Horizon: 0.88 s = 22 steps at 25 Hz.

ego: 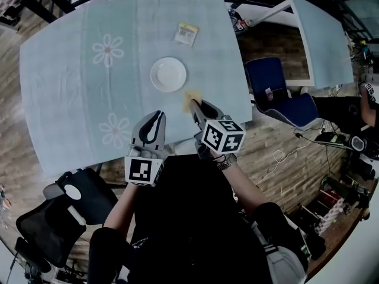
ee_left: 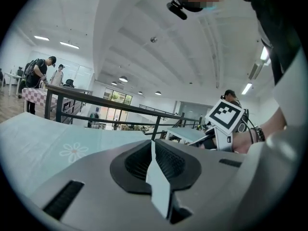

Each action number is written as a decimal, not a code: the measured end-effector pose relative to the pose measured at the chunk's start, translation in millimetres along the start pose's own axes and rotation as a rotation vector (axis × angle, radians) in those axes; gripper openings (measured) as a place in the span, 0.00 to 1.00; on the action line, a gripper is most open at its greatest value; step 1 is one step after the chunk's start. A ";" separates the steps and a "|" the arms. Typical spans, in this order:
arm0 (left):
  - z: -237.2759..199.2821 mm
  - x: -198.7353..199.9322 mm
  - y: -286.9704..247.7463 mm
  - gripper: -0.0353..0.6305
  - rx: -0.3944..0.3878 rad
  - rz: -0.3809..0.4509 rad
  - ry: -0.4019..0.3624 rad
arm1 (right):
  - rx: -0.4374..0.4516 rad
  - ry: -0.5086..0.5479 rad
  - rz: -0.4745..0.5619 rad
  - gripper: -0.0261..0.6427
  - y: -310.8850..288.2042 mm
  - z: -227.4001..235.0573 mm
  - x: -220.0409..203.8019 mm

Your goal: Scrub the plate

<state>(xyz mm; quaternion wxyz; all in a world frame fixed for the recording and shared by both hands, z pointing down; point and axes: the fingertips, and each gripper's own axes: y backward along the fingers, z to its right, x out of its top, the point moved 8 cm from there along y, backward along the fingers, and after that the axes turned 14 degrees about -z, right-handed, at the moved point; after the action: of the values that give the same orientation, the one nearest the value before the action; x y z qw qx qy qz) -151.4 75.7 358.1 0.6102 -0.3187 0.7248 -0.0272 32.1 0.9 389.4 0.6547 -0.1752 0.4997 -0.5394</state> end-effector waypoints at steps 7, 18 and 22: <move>22.0 34.8 20.7 0.10 -0.053 0.056 0.029 | 0.042 0.000 0.097 0.13 67.3 -36.8 -12.7; 66.1 56.9 20.5 0.10 -0.035 0.064 -0.049 | 0.036 0.216 0.296 0.13 133.6 -45.4 -25.6; 107.1 58.7 13.6 0.10 -0.049 0.079 -0.076 | 0.021 0.275 0.375 0.13 159.3 -22.5 -38.2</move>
<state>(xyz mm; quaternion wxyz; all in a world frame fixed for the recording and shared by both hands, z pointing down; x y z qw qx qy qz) -63.7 94.9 274.2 0.6299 -0.3056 0.7136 0.0266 100.8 98.3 274.9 0.6711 0.0025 0.6024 -0.4322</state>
